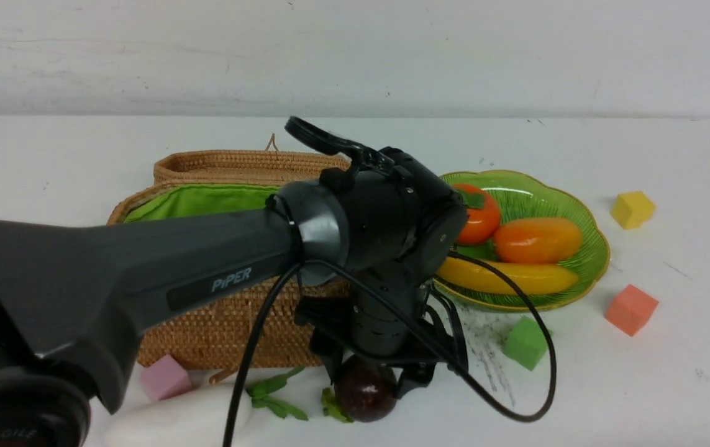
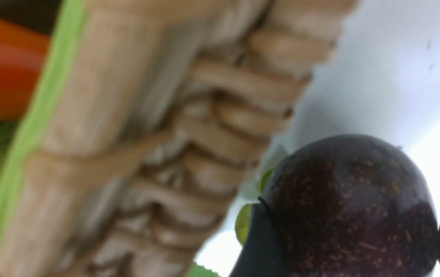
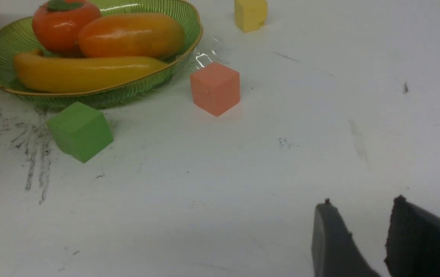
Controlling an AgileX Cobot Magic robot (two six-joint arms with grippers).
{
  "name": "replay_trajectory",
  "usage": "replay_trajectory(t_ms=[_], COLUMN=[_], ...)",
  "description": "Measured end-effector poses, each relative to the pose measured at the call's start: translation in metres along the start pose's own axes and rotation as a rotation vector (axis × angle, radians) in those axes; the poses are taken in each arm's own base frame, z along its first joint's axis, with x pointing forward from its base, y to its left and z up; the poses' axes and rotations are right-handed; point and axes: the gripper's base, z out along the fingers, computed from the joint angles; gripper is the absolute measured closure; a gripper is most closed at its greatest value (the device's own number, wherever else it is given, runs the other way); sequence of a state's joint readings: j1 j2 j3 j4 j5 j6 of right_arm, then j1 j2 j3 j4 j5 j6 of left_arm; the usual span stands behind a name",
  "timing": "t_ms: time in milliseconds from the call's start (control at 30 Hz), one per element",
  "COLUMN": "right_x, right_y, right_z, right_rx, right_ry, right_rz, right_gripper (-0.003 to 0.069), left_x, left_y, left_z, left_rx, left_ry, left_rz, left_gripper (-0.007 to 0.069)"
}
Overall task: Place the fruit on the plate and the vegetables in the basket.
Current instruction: Grab a mangosteen with your left arm and put it on the plate on the right
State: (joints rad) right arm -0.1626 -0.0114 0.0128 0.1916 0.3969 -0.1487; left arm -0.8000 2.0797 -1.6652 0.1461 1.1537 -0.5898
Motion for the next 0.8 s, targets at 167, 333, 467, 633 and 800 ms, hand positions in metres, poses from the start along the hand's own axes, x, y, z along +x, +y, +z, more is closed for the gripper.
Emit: replay_trajectory(t_ms=[167, 333, 467, 633, 800], right_x=[0.000, 0.000, 0.000, 0.000, 0.000], right_y=[0.000, 0.000, 0.000, 0.000, 0.000], right_z=[0.000, 0.000, 0.000, 0.000, 0.000], right_rx=[0.000, 0.000, 0.000, 0.000, 0.000], right_ry=[0.000, 0.000, 0.000, 0.000, 0.000], right_rz=[0.000, 0.000, 0.000, 0.000, 0.000], right_gripper=[0.0421, 0.0421, 0.0421, 0.0421, 0.0421], left_x=[0.002, 0.008, 0.012, 0.012, 0.012], left_y=[-0.002, -0.008, -0.014, -0.016, -0.017], left_z=[0.000, -0.001, -0.002, -0.003, -0.002], left_rx=[0.025, 0.102, 0.173, 0.199, 0.199], left_ry=[0.029, 0.092, 0.130, 0.136, 0.135], left_rz=[0.039, 0.089, 0.116, 0.116, 0.117], left_gripper=[0.0115, 0.0115, 0.0115, 0.0116, 0.0116])
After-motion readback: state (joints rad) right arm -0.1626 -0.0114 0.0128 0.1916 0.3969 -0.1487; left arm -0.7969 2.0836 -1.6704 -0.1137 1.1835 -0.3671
